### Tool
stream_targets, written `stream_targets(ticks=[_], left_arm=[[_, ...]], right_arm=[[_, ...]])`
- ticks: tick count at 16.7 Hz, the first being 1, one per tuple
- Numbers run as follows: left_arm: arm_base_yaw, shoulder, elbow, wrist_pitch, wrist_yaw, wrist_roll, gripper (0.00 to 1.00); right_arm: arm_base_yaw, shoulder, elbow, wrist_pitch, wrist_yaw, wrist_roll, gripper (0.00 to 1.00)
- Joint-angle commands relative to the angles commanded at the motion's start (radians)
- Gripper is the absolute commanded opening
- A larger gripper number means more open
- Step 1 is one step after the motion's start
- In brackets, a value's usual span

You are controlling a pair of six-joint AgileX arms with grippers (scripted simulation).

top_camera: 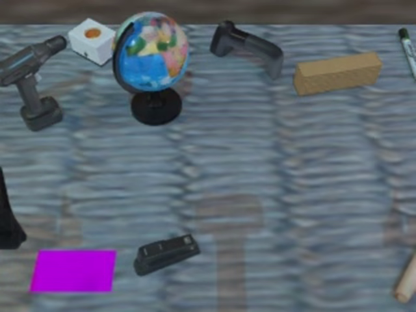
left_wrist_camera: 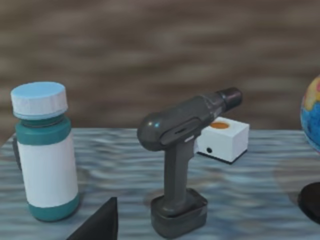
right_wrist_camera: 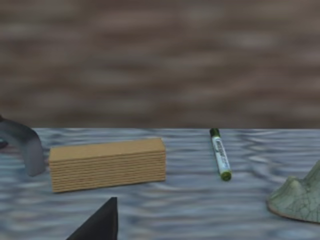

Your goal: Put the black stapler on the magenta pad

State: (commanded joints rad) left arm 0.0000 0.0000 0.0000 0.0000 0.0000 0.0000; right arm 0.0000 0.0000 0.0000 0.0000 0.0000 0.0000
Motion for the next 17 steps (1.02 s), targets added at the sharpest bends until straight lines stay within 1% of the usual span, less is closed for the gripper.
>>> stream_targets(ticks=[3, 7, 10, 17], left_arm=[[-0.006, 0.011, 0.011, -0.009, 0.001, 0.004, 1.00], [-0.081, 0.158, 0.150, -0.124, 0.002, 0.051, 1.00], [-0.173, 0.380, 0.328, -0.273, 0.000, 0.112, 1.00], [-0.431, 1.088, 0.811, -0.706, -0.005, 0.287, 1.00]], right_arm=[[0.000, 0.000, 0.000, 0.000, 0.000, 0.000, 1.00], [0.000, 0.000, 0.000, 0.000, 0.000, 0.000, 1.00], [0.000, 0.000, 0.000, 0.000, 0.000, 0.000, 1.00], [0.000, 0.000, 0.000, 0.000, 0.000, 0.000, 1.00]])
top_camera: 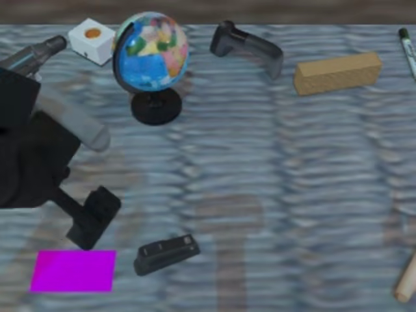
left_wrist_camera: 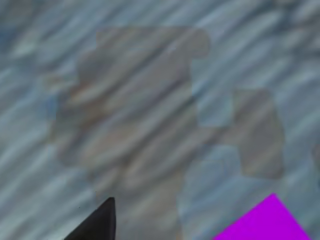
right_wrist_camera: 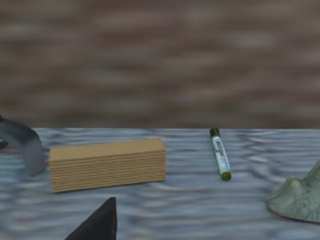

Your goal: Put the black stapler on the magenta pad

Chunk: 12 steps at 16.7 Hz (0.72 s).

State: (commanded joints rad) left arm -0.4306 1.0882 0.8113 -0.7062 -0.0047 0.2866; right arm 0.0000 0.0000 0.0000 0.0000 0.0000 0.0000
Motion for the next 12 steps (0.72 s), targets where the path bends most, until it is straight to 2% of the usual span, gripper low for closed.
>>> stream_targets(ticks=[7, 12], left_arm=[[-0.212, 0.522, 0.401, -0.344, 0.000, 0.141, 1.00], [-0.275, 0.669, 0.525, -0.439, -0.002, 0.182, 1.00]], right_arm=[[0.000, 0.000, 0.000, 0.000, 0.000, 0.000, 1.00], [0.000, 0.000, 0.000, 0.000, 0.000, 0.000, 1.00]])
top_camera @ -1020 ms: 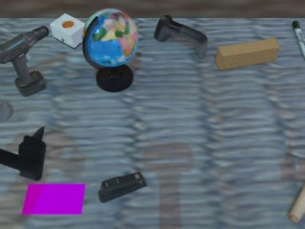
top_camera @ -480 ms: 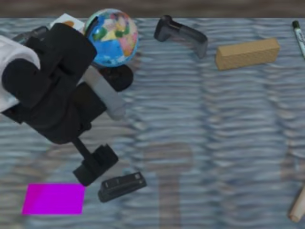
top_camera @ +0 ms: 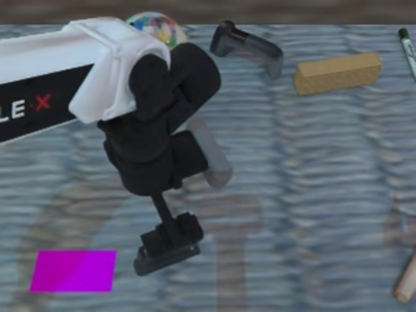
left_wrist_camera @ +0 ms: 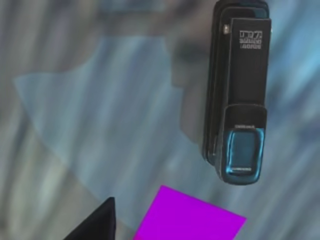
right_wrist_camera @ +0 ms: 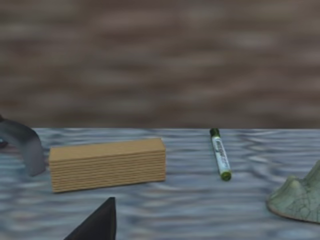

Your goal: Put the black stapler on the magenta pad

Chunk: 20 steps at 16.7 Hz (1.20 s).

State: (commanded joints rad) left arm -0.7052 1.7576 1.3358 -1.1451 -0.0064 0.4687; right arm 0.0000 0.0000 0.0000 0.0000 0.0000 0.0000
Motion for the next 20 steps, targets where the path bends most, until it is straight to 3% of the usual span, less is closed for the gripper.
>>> stream_targets(ticks=[6, 14, 20], left_arm=[[0.003, 0.004, -0.015, 0.017, 0.000, 0.001, 1.00], [0.005, 0.125, -0.219, 0.350, 0.001, 0.007, 1.00], [0.005, 0.142, -0.245, 0.386, 0.001, 0.007, 1.00]], right_arm=[[0.000, 0.000, 0.000, 0.000, 0.000, 0.000, 1.00], [0.000, 0.000, 0.000, 0.000, 0.000, 0.000, 1.00], [0.000, 0.000, 0.000, 0.000, 0.000, 0.000, 1.00]])
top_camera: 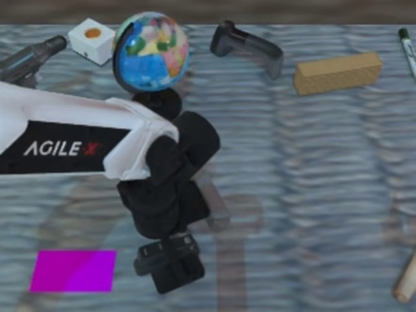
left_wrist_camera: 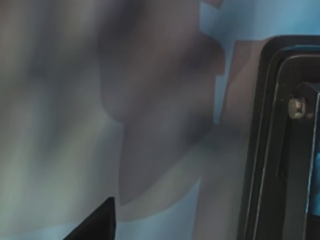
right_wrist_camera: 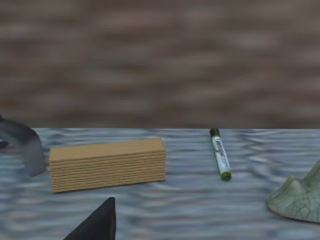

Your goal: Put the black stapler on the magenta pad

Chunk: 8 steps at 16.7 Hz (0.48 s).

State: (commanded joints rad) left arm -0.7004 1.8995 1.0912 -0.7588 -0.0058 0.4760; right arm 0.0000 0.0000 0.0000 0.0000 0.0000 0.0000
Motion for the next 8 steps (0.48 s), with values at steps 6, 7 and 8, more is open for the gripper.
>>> stream_targets(ticks=[6, 7, 8], left_arm=[[0.000, 0.000, 0.000, 0.000, 0.000, 0.000, 0.55], [0.000, 0.000, 0.000, 0.000, 0.000, 0.000, 0.47], [0.000, 0.000, 0.000, 0.000, 0.000, 0.000, 0.40]], right_arm=[[0.000, 0.000, 0.000, 0.000, 0.000, 0.000, 1.00], [0.000, 0.000, 0.000, 0.000, 0.000, 0.000, 1.00], [0.000, 0.000, 0.000, 0.000, 0.000, 0.000, 1.00]])
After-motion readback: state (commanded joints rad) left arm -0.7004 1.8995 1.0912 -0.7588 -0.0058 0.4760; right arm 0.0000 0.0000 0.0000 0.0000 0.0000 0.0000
